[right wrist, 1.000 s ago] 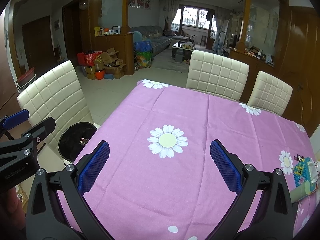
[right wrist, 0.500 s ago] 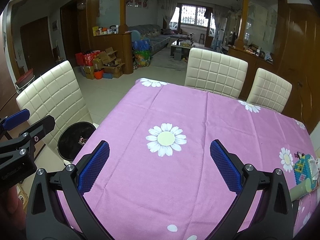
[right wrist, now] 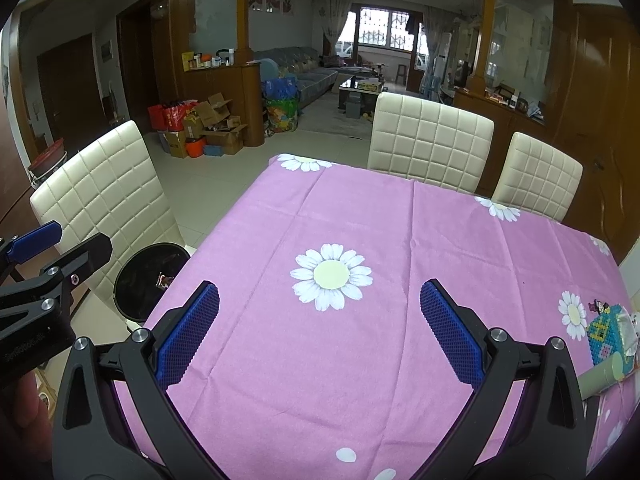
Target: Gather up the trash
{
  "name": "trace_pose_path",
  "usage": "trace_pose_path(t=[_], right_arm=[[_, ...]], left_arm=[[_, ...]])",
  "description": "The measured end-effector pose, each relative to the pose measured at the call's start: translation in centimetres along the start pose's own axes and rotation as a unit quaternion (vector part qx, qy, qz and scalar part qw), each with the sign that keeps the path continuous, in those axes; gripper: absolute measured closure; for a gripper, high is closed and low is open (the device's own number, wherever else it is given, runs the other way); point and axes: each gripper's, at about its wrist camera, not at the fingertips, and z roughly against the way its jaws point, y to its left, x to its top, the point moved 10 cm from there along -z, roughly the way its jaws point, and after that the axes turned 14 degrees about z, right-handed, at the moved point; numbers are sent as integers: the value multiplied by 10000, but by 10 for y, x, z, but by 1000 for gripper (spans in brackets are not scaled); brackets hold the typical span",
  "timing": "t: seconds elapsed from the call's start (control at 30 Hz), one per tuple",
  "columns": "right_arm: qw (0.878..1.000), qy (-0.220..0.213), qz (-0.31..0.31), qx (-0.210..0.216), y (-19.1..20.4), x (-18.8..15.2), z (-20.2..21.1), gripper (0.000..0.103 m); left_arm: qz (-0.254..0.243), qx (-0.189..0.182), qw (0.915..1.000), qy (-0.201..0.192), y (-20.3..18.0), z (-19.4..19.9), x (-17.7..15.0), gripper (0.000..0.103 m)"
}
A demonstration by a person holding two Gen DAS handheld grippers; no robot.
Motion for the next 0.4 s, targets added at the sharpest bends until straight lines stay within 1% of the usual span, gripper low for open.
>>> trace_pose_path(t=[0.2,0.4], right_arm=[[10000,0,-7,-23,-1,1,0,4],[10000,7,-13,-29,-2,2,0,4]], left_arm=[[29,114,9999,63,4,-5,0,22],[-22,88,9999,59,3,-6,0,22]])
